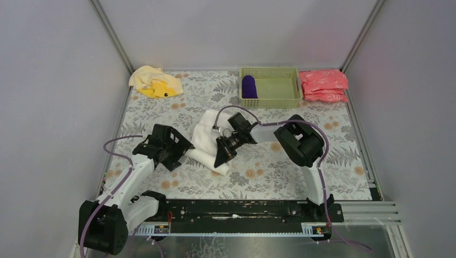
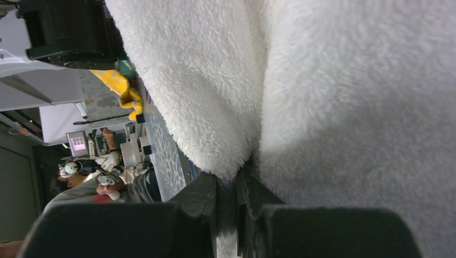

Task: Roll the towels
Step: Roll the towel at the center of the board.

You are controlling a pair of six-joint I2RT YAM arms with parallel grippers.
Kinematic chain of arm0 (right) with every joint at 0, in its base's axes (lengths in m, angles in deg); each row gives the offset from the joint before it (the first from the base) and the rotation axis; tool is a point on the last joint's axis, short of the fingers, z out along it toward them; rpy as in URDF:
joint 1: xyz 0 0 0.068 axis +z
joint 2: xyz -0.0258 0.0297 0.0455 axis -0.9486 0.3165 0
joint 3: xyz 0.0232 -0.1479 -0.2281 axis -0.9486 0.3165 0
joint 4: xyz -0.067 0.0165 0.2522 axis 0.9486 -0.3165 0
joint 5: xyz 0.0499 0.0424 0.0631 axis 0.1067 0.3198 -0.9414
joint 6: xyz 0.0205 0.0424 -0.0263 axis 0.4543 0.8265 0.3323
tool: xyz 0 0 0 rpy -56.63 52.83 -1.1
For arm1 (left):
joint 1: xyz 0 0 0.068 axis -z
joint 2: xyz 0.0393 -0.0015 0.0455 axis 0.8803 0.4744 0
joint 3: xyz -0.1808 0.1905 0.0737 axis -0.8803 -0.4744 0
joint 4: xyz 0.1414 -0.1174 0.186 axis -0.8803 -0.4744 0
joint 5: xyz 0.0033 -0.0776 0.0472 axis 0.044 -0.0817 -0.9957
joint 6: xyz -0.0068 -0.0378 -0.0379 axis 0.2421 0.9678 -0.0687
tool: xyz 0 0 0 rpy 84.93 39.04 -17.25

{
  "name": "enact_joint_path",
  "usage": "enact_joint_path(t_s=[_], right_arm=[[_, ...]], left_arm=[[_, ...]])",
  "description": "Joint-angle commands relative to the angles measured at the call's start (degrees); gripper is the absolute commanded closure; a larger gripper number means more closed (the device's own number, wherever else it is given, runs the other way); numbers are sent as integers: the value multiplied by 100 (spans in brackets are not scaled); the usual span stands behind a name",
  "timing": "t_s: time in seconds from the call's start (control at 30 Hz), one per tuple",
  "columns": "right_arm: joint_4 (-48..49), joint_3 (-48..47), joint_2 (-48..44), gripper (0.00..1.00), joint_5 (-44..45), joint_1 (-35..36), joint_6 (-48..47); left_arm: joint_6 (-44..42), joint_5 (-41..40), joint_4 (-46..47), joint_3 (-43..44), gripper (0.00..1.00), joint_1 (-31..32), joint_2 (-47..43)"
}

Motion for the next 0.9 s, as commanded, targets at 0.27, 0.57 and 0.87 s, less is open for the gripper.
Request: enact_joint_path(t_s=[0.27, 0.57, 0.87], right_arm=[[-647, -227, 553, 99, 67, -110, 259], [-1134, -505, 540, 97, 415, -104, 50], [-1370, -432, -180, 89, 1160, -87, -337]], left_arm=[[91, 205, 497, -303, 2, -17, -800], [282, 159, 1502, -726, 10, 49, 208], [231, -381, 1543, -687, 34, -21, 1271]])
